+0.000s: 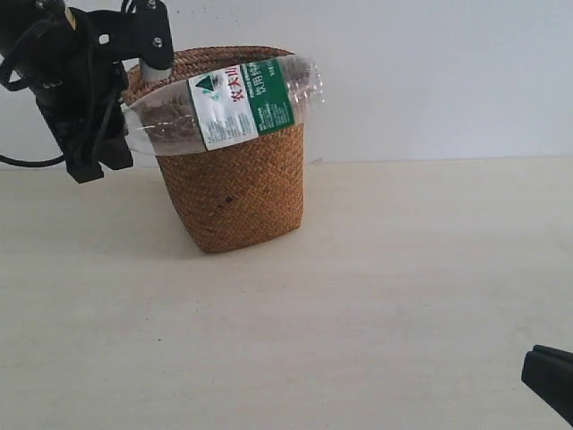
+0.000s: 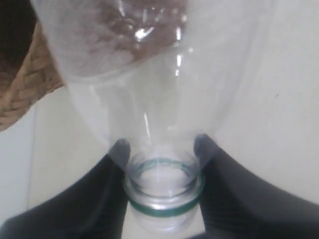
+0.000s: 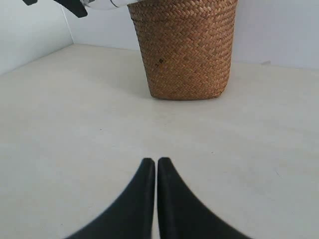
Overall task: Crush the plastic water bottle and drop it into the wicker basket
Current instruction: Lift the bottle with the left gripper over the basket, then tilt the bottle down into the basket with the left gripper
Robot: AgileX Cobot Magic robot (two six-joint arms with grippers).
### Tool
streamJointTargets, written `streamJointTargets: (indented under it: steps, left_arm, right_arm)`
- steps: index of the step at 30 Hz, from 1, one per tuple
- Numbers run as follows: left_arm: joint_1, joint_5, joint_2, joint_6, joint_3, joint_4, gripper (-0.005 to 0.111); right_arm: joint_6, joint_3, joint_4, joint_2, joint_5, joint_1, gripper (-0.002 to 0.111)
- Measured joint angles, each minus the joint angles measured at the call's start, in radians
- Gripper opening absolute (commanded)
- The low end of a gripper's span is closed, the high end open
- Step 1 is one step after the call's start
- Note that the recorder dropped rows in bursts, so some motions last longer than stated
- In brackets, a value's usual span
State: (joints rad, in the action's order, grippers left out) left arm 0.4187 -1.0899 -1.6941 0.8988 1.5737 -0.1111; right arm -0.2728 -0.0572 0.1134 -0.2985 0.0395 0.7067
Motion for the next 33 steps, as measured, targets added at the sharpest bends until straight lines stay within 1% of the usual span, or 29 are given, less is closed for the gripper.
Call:
streamJointTargets:
  steps: [3,8,11,15,17,20,25,27,29,33]
  left_arm:
    - [0.000,-0.020,0.035,0.027,0.000,0.079,0.004]
    - [0.000,-0.046,0.069,0.034,0.000,0.105,0.004]
    - [0.000,0.017,0.071,0.014,0.000,0.083,0.004]
    - [0.000,0.180,0.071,-0.092,0.000,-0.036,0.004]
    - [0.000,0.208,0.071,-0.114,0.000,-0.072,0.004]
    - [0.000,0.165,0.071,-0.112,0.002,-0.064,0.004]
    - [0.000,-0.071,0.067,-0.051,0.002,0.079,0.004]
    - [0.000,-0.091,0.064,-0.022,0.002,0.111,0.004]
    - [0.000,-0.061,0.064,-0.012,0.002,0.111,0.004]
    - [0.000,0.104,0.064,-0.007,0.002,0.008,0.004]
  right_arm:
    - [0.000,0.000,0.000,0.000,0.000,0.000,0.000]
    - [0.000,0.000,0.000,0.000,0.000,0.000,0.000]
    - [0.000,0.000,0.000,0.000,0.000,0.000,0.000]
    - [0.000,0.000,-0.004,0.000,0.000,0.000,0.000]
    - [0.000,0.000,-0.006,0.000,-0.005,0.000,0.000]
    - [0.000,0.000,-0.010,0.000,-0.010,0.000,0.000]
    - [-0.002,0.000,-0.010,0.000,-0.008,0.000,0.000]
    - [-0.004,0.000,-0.010,0.000,-0.008,0.000,0.000]
    - [-0.004,0.000,-0.010,0.000,-0.008,0.000,0.000]
    - [-0.004,0.000,-0.010,0.000,-0.008,0.000,0.000]
